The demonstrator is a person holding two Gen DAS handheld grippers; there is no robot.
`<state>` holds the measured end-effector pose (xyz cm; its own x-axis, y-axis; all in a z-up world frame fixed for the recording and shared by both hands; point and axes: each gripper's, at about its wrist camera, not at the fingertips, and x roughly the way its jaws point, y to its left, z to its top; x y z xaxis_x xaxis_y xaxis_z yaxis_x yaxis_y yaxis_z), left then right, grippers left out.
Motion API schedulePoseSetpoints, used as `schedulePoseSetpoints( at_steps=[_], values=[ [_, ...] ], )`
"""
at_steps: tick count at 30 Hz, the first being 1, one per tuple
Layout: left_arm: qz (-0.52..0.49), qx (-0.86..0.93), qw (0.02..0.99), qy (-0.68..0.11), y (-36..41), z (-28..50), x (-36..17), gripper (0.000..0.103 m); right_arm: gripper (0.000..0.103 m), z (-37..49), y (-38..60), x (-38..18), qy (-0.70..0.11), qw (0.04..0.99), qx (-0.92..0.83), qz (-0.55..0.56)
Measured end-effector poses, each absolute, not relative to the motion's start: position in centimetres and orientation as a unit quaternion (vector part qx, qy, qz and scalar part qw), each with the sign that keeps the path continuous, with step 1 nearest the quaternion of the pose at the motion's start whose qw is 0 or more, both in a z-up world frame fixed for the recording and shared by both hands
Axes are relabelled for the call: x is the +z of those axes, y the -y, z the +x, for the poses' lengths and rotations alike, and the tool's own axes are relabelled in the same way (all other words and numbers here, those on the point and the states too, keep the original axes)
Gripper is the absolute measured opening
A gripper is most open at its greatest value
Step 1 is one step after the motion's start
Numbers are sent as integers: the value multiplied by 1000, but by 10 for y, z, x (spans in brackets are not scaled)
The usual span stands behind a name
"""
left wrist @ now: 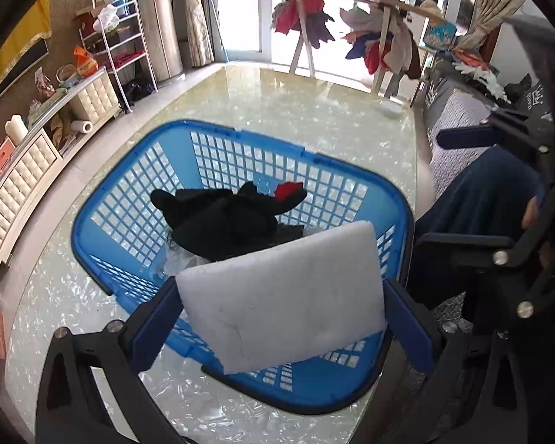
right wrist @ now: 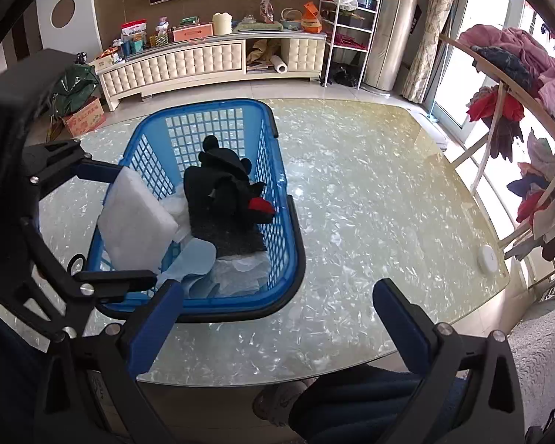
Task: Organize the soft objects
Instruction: 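Lower the white foam block into the basket and open the left gripper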
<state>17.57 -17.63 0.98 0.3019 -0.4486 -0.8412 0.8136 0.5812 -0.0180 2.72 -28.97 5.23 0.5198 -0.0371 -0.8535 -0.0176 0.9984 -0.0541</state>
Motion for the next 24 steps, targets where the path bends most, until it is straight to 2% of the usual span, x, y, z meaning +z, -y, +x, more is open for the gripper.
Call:
schedulePoseSetpoints(
  at_steps=[9, 24],
  values=[
    [184, -408, 790, -419, 155, 168, 26, 103, 102, 31, 281, 63, -479, 877, -4, -31],
    [218, -405, 783, -419, 166, 167, 10, 103, 102, 51, 271, 53, -493, 869, 11, -40]
  ],
)
